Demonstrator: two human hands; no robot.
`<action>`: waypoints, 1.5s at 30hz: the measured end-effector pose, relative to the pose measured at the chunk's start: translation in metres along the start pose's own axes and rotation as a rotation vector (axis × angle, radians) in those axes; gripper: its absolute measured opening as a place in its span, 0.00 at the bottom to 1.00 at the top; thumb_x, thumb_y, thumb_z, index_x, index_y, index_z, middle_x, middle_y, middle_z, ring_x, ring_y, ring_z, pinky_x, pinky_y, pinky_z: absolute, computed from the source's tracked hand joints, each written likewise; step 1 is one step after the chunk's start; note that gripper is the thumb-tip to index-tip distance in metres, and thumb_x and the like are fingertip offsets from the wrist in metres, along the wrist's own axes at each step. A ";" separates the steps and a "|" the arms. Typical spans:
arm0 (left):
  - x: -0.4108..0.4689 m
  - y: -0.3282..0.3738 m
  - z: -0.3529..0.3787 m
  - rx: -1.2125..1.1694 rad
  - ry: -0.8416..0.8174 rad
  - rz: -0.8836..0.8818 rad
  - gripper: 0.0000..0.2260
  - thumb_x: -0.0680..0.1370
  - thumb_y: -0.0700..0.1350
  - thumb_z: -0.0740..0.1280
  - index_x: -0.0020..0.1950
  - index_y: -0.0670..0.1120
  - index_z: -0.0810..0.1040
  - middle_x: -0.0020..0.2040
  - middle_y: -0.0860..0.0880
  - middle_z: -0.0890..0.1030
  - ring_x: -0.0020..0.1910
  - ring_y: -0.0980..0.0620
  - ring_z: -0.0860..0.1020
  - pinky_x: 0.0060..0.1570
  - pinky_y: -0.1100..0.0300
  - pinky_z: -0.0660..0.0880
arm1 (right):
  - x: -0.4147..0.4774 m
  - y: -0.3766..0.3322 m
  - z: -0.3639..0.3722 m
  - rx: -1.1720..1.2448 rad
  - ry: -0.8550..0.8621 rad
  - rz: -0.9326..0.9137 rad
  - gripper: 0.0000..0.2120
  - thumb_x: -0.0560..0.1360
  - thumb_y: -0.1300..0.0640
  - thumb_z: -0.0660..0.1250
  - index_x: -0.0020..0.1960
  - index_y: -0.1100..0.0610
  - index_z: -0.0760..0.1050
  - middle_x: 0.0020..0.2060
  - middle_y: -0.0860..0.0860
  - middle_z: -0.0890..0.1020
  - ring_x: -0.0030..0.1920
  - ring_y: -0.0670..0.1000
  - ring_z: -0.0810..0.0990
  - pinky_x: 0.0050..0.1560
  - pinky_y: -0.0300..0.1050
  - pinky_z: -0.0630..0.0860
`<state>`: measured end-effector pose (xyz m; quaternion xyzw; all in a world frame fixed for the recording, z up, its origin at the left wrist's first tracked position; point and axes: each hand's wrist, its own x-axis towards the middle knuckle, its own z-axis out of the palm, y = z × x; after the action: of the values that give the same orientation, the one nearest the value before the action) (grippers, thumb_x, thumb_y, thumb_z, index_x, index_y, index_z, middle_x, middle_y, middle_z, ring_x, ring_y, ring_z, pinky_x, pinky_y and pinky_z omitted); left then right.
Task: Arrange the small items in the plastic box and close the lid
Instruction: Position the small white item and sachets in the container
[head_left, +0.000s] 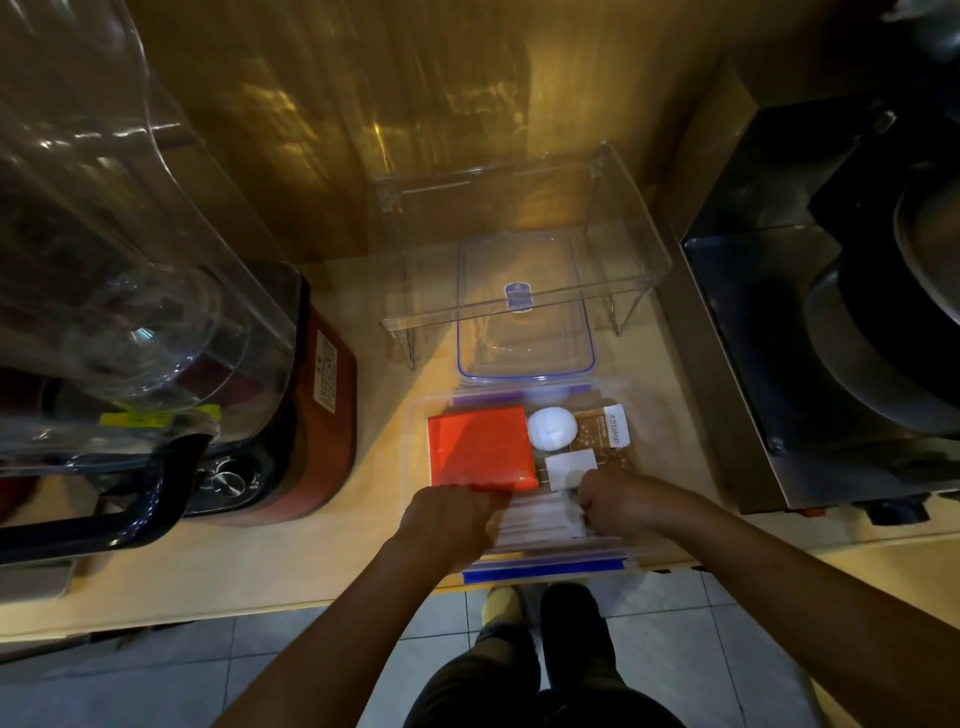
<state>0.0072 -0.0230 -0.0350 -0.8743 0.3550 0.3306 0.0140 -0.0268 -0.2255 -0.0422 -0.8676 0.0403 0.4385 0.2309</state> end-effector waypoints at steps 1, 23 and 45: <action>0.000 -0.002 0.000 -0.025 -0.014 -0.008 0.21 0.77 0.45 0.65 0.69 0.55 0.66 0.63 0.46 0.77 0.58 0.44 0.77 0.56 0.49 0.77 | 0.000 -0.001 0.000 -0.030 -0.001 -0.007 0.09 0.75 0.63 0.61 0.53 0.61 0.76 0.52 0.56 0.81 0.46 0.49 0.77 0.48 0.41 0.73; 0.048 0.046 -0.012 0.019 0.538 0.188 0.21 0.71 0.52 0.69 0.60 0.42 0.76 0.57 0.44 0.81 0.57 0.43 0.76 0.60 0.50 0.68 | -0.002 0.005 -0.007 -0.173 0.477 -0.113 0.25 0.72 0.51 0.68 0.66 0.56 0.66 0.62 0.54 0.75 0.57 0.55 0.77 0.53 0.49 0.76; 0.042 0.039 -0.004 -0.989 0.671 -0.137 0.13 0.70 0.52 0.71 0.50 0.56 0.71 0.42 0.64 0.75 0.42 0.71 0.73 0.36 0.73 0.66 | 0.014 -0.013 -0.030 -0.580 0.296 -0.028 0.22 0.76 0.47 0.61 0.66 0.54 0.66 0.60 0.55 0.78 0.62 0.55 0.74 0.68 0.52 0.61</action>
<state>0.0073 -0.0789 -0.0485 -0.8546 0.0869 0.1606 -0.4860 0.0071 -0.2251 -0.0329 -0.9521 -0.0653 0.2975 -0.0285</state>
